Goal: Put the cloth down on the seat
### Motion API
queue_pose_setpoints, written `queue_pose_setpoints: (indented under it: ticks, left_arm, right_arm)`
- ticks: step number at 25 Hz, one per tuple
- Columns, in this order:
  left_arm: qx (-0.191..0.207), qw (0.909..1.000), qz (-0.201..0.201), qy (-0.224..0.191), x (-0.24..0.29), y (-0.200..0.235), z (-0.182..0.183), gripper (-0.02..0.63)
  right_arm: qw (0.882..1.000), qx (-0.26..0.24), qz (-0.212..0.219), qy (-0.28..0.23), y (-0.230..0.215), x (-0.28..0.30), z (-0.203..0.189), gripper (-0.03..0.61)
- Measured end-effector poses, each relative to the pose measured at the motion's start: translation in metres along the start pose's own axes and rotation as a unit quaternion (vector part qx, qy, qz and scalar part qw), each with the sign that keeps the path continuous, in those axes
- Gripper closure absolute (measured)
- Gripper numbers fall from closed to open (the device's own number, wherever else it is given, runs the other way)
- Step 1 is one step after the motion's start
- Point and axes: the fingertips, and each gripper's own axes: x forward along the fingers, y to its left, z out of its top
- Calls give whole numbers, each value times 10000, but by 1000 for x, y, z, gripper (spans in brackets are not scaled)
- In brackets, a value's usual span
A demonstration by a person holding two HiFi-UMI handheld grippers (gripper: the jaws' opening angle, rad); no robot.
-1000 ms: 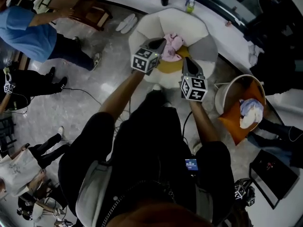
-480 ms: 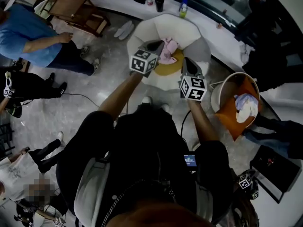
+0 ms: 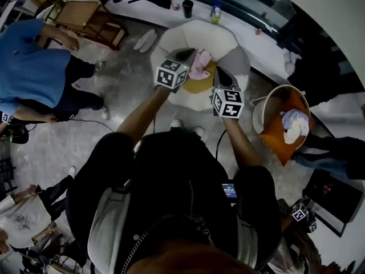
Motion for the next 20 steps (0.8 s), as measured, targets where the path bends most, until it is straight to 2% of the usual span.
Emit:
queue_pose_setpoints:
  ticks: [20]
  left_arm:
    - [-11, 10000, 98, -3, 4, 0, 9, 604]
  right_arm:
    - [9999, -148, 83, -8, -9, 7, 17, 578]
